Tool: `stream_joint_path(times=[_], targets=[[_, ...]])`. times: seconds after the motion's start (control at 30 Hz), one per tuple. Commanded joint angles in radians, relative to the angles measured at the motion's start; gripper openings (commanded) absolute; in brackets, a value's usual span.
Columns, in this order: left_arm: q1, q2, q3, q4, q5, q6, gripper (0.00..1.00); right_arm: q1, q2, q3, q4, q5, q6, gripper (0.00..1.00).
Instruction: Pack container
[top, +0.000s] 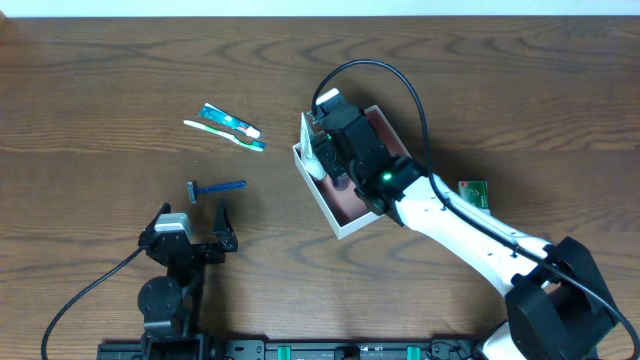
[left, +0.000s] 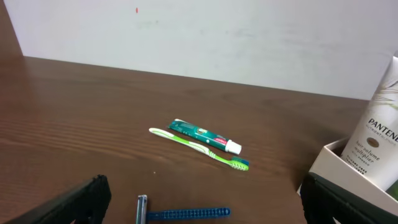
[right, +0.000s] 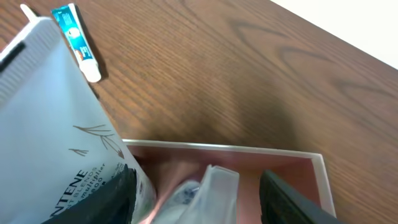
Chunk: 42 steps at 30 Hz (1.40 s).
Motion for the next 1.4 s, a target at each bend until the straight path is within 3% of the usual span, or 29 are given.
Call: stream_joint_path(times=[0.0, 0.23, 0.57, 1.37], targets=[[0.005, 0.0, -0.015, -0.037, 0.011, 0.014, 0.98, -0.018, -0.05, 0.019, 0.0, -0.005, -0.005, 0.63], [0.005, 0.0, -0.015, -0.037, 0.011, 0.014, 0.98, -0.047, -0.139, 0.019, -0.06, -0.012, 0.039, 0.6], [0.005, 0.0, -0.015, -0.037, 0.011, 0.014, 0.98, -0.134, -0.145, 0.019, -0.216, -0.012, 0.236, 0.51], [0.005, 0.0, -0.015, -0.037, 0.011, 0.014, 0.98, -0.141, 0.043, 0.018, -0.138, -0.108, 0.191, 0.47]])
